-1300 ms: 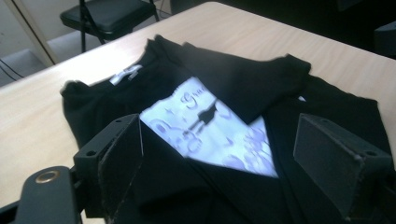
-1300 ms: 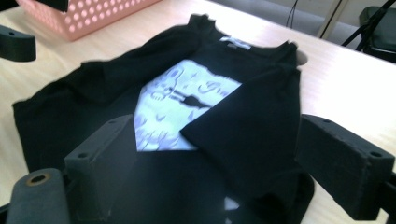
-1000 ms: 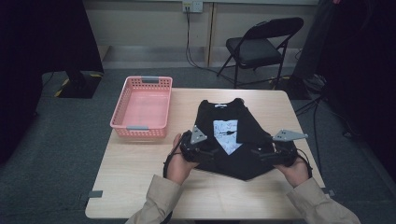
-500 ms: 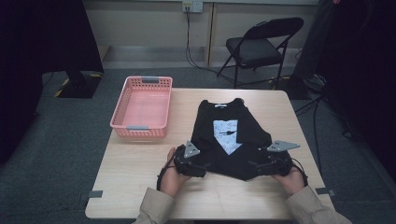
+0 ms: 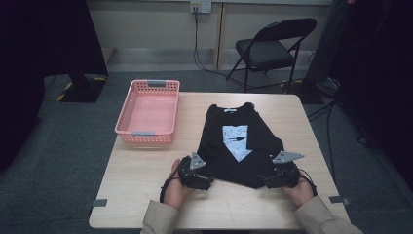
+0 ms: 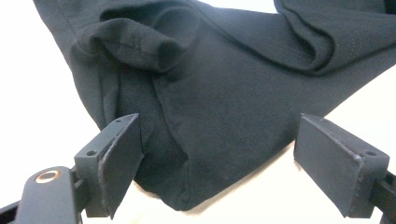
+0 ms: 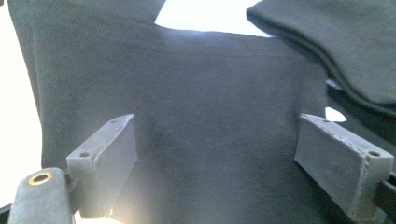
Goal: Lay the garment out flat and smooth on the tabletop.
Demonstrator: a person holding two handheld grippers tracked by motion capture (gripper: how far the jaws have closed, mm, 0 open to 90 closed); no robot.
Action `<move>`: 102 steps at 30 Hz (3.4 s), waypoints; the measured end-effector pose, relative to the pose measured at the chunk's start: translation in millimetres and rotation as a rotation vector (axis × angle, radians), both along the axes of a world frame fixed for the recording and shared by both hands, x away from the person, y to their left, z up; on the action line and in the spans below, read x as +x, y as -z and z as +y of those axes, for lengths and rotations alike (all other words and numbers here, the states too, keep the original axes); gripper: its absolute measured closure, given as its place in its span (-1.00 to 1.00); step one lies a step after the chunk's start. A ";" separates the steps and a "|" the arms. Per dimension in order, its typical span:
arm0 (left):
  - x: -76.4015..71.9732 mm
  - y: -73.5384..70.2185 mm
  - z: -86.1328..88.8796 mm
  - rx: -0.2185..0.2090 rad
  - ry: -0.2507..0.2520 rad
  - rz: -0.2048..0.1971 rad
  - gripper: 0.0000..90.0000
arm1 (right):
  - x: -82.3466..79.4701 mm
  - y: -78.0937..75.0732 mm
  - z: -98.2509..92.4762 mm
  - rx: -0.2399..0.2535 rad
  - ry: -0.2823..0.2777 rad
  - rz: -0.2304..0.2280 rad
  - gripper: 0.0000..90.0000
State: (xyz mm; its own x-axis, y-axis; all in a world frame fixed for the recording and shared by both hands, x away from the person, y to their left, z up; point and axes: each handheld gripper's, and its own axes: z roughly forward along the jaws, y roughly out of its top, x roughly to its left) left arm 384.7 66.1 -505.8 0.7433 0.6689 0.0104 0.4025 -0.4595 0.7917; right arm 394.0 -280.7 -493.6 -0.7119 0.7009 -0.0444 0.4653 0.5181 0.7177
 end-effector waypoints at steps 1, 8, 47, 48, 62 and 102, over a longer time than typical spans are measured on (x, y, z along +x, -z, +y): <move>-0.6 1.2 -0.7 0.001 0.003 -0.007 -0.66 | 0.0 0.5 0.1 0.006 -0.003 0.003 -0.72; -2.3 5.3 -0.5 -0.028 0.014 -0.019 -0.73 | 2.0 5.0 -4.7 0.048 -0.022 0.008 -0.75; -3.4 5.4 -0.9 -0.027 0.002 -0.021 -0.74 | 79.1 -39.4 30.7 -0.022 0.009 -0.050 -0.26; -3.4 5.4 -0.9 -0.027 0.001 -0.021 -0.74 | 82.1 -38.3 31.1 -0.026 0.021 -0.043 -0.17; -3.4 5.5 -0.9 -0.027 0.001 -0.021 -0.74 | 98.4 -20.1 40.4 -0.040 0.004 0.028 0.38; -3.7 5.5 -1.0 -0.026 -0.001 -0.022 -0.74 | 113.1 -69.4 -29.3 0.081 0.168 -0.042 0.88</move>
State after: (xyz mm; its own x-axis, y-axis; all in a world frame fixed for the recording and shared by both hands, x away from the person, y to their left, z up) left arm 381.1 65.1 -511.3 0.7425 0.6698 0.0092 0.3851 -0.4381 0.8123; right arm 507.1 -310.0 -424.2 -0.5836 0.8120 -0.0097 0.5093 0.3753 0.7744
